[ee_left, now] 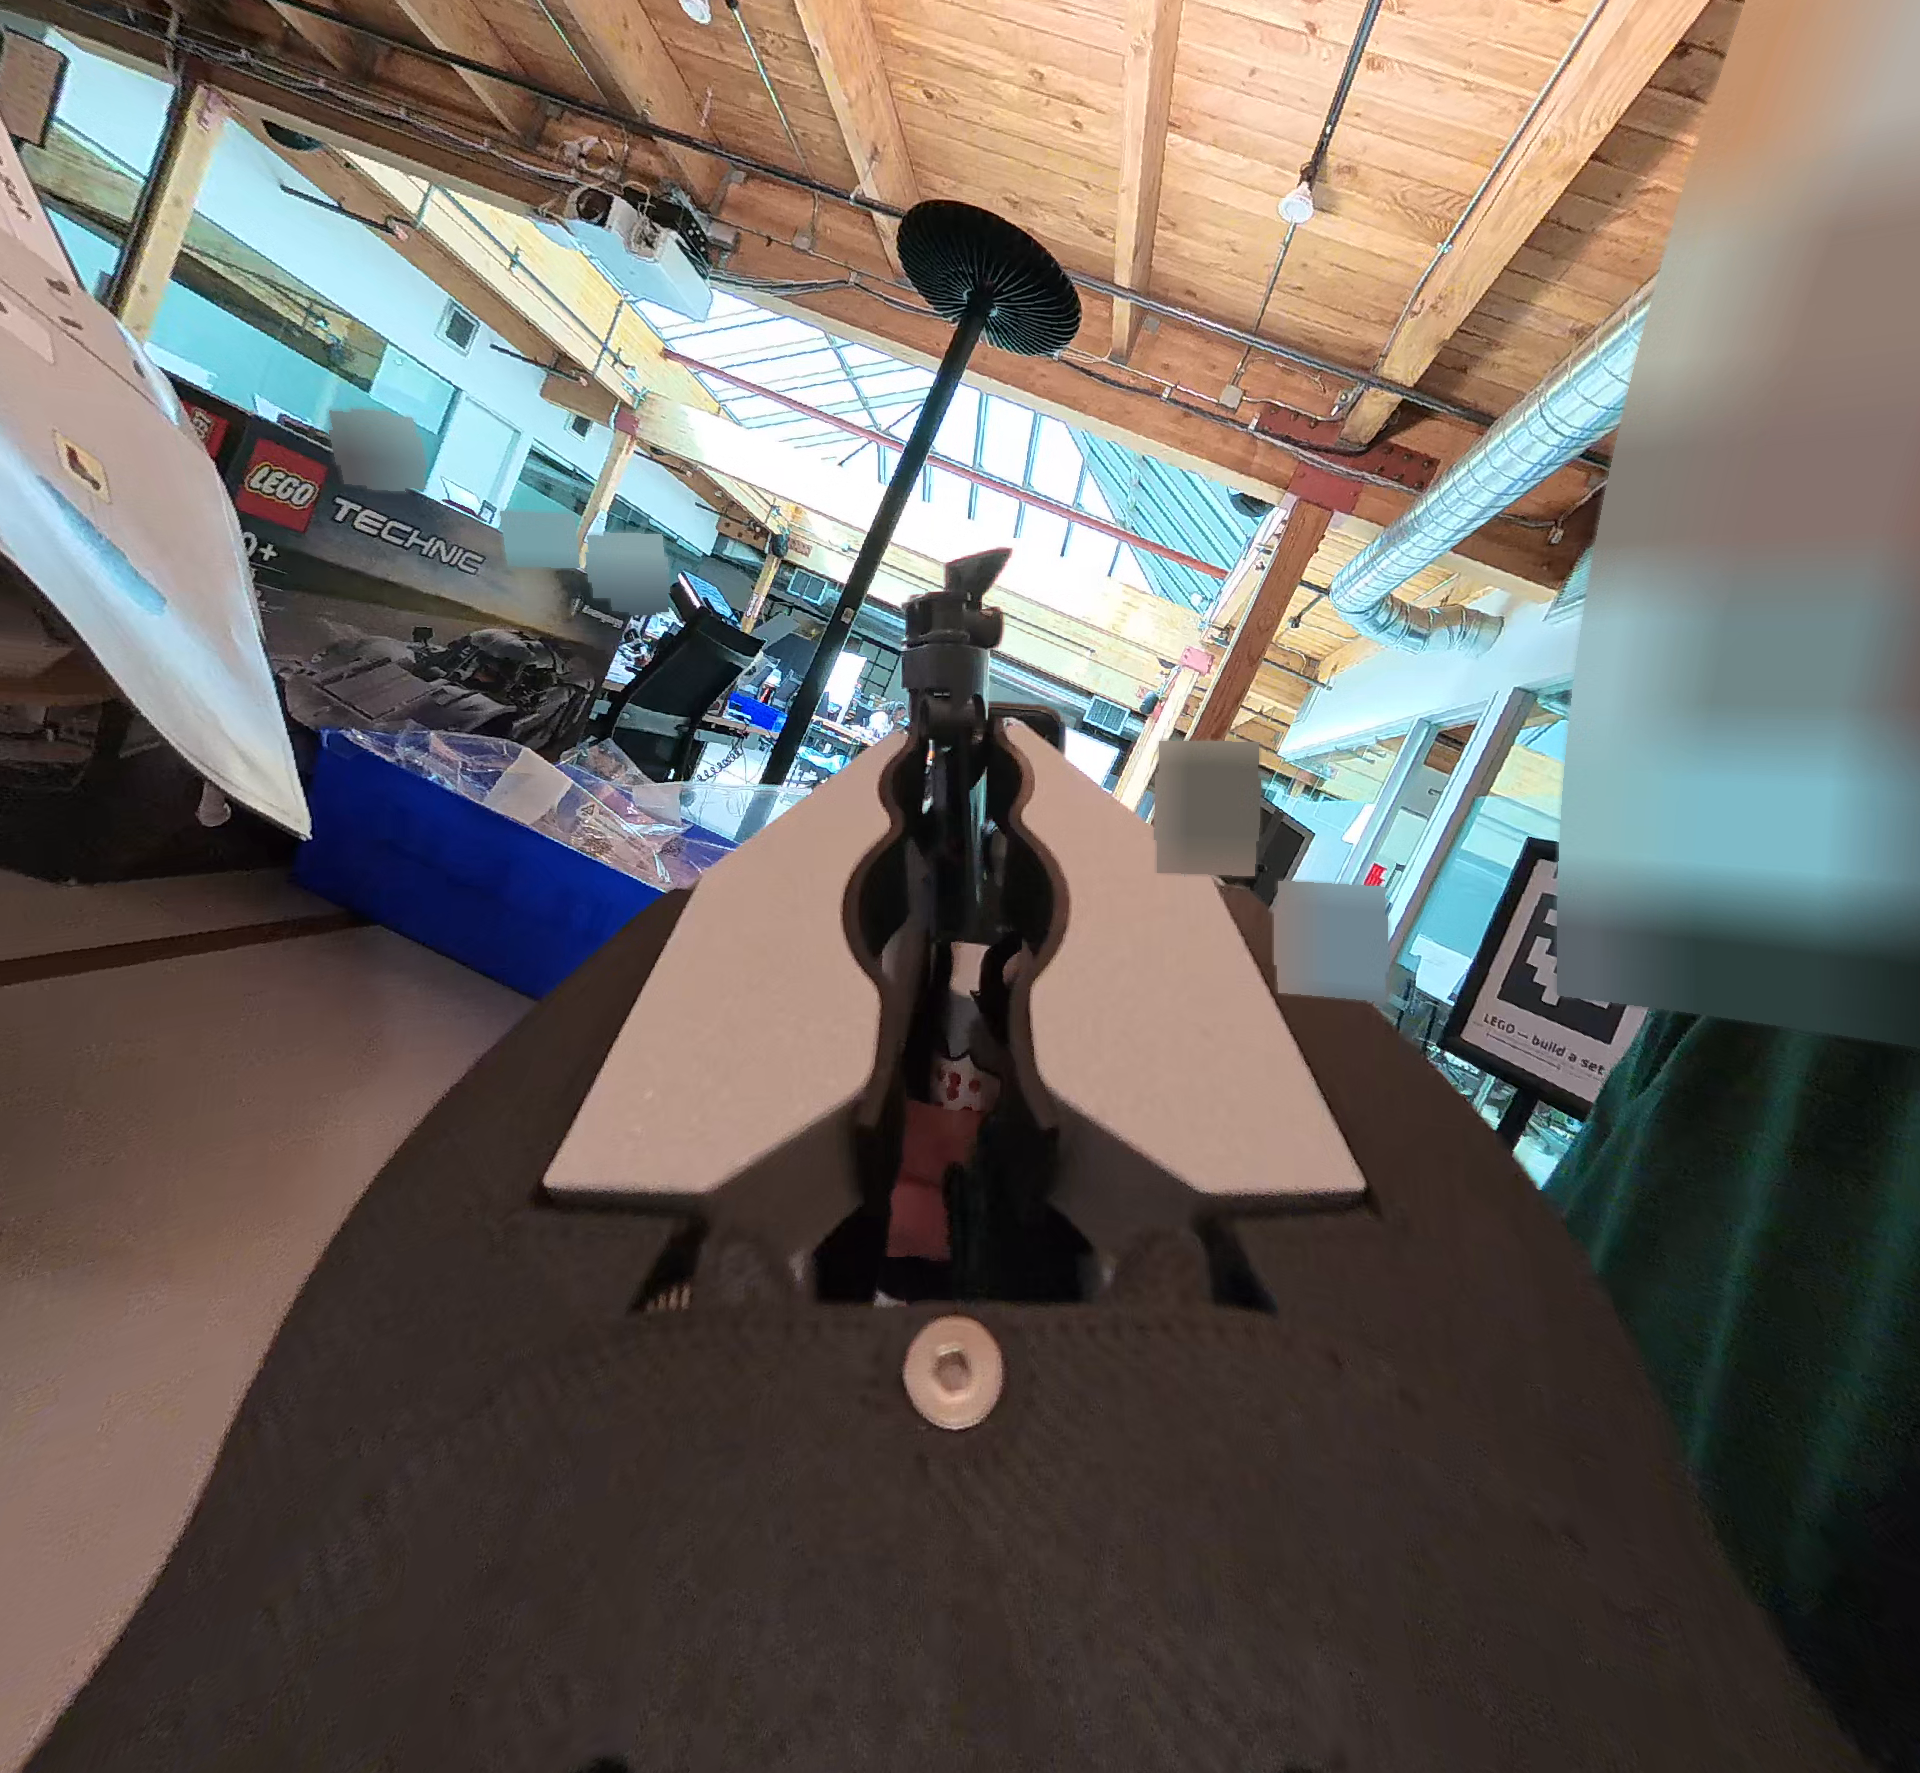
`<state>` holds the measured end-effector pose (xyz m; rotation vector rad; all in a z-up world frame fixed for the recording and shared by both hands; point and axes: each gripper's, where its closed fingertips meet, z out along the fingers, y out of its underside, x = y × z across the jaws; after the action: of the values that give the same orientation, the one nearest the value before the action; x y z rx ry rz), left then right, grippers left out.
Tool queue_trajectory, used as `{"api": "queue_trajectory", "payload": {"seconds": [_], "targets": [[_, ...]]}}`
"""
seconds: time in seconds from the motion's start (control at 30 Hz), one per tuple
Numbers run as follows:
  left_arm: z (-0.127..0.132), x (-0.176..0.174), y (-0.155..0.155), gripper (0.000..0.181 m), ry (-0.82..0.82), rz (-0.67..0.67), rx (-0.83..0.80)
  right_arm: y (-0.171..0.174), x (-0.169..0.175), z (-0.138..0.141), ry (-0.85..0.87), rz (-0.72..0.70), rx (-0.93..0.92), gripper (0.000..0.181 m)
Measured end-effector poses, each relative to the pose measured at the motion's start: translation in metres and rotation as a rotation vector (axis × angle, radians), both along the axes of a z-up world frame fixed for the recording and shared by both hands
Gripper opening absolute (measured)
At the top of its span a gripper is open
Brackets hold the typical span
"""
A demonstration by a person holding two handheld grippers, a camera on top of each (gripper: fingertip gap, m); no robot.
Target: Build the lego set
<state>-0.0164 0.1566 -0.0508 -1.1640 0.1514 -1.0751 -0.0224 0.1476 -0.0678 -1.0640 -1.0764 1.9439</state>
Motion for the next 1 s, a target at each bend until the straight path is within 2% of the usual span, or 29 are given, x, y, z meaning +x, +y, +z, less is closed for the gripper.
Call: {"api": "queue_trajectory", "payload": {"seconds": [0.27,0.5,0.73,1.0], "targets": [[-0.002,0.000,0.001,0.010,0.013,0.025,-0.012,0.002,0.002,0.002,0.033,0.051,-0.079,0.007],[-0.003,-0.002,-0.001,0.010,0.021,0.042,-0.009,0.000,0.002,0.001,0.022,0.056,-0.070,0.007],[-0.001,-0.005,-0.006,0.006,0.169,0.156,0.009,0.016,0.008,0.003,0.020,-0.051,-0.039,0.018],[0.010,0.012,-0.020,0.006,0.059,0.030,0.066,-0.019,0.006,-0.001,-0.041,0.076,0.035,0.021]]}}
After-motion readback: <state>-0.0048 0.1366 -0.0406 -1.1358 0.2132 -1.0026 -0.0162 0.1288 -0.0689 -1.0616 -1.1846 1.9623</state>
